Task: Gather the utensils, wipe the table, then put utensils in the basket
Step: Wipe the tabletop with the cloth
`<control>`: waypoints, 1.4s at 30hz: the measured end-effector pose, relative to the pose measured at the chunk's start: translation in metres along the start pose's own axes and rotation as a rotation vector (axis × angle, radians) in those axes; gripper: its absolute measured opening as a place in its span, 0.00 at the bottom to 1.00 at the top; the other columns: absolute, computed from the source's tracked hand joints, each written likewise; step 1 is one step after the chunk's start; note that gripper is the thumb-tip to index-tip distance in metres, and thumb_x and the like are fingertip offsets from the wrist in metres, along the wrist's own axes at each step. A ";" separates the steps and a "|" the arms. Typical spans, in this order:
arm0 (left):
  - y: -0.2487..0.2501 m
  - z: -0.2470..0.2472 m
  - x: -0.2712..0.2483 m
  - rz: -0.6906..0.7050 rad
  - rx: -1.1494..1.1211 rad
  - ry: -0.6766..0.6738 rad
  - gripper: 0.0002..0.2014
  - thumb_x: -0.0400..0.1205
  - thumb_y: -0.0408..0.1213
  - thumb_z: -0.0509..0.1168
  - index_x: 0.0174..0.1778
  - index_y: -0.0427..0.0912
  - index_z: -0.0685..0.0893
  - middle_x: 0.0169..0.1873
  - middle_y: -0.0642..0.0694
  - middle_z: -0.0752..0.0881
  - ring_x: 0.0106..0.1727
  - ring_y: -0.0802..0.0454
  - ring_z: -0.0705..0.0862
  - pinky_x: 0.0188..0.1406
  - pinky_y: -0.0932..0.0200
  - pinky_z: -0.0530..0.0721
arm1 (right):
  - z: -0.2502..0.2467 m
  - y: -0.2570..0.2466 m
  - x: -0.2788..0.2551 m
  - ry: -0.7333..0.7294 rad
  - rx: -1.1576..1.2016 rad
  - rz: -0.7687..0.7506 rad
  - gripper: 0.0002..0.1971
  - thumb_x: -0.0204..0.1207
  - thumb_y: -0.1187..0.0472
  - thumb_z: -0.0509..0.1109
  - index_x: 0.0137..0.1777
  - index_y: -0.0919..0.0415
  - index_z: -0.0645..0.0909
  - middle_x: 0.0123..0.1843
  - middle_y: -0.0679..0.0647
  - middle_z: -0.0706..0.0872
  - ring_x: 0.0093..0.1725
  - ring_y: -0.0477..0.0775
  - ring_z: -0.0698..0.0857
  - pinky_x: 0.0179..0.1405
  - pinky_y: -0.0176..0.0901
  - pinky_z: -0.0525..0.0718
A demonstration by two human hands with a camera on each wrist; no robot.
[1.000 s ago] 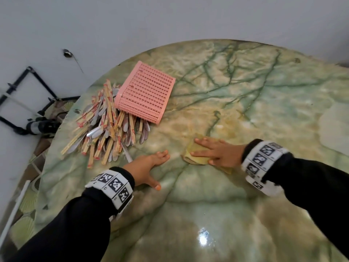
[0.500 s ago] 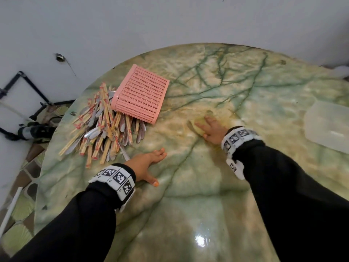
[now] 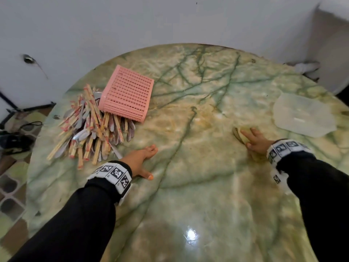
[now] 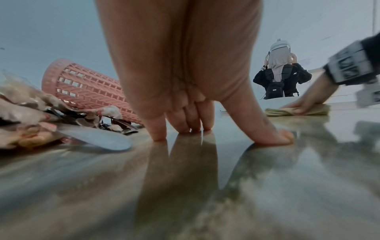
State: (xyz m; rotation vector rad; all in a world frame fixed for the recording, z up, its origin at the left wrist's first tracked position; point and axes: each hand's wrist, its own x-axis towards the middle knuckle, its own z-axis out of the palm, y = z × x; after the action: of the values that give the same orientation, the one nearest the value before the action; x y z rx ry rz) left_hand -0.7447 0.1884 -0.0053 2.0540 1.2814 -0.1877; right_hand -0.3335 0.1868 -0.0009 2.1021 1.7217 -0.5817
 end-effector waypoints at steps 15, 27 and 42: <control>0.003 -0.003 -0.005 0.011 0.050 -0.012 0.49 0.71 0.38 0.76 0.82 0.42 0.51 0.83 0.48 0.47 0.83 0.55 0.49 0.79 0.64 0.49 | 0.111 -0.082 -0.172 -0.222 -0.012 -0.743 0.24 0.77 0.38 0.46 0.63 0.09 0.38 0.73 0.34 0.24 0.79 0.44 0.32 0.79 0.60 0.40; 0.002 0.001 0.001 -0.039 -0.001 0.000 0.49 0.69 0.34 0.77 0.81 0.42 0.53 0.82 0.50 0.48 0.82 0.56 0.51 0.78 0.66 0.48 | 0.031 -0.122 -0.016 0.150 0.031 -0.204 0.31 0.83 0.57 0.55 0.82 0.44 0.46 0.85 0.58 0.41 0.83 0.64 0.46 0.81 0.55 0.51; 0.108 0.054 0.018 -0.025 0.009 0.063 0.45 0.72 0.37 0.75 0.81 0.43 0.57 0.83 0.43 0.48 0.83 0.50 0.51 0.77 0.65 0.51 | 0.051 0.078 -0.091 0.003 0.025 -0.338 0.45 0.66 0.24 0.27 0.76 0.52 0.28 0.83 0.53 0.33 0.84 0.57 0.41 0.81 0.50 0.49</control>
State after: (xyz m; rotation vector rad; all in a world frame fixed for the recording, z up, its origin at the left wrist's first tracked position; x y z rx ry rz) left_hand -0.6330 0.1388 -0.0016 2.0667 1.3477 -0.1410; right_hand -0.2774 0.0701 0.0051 1.8369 2.0989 -0.6950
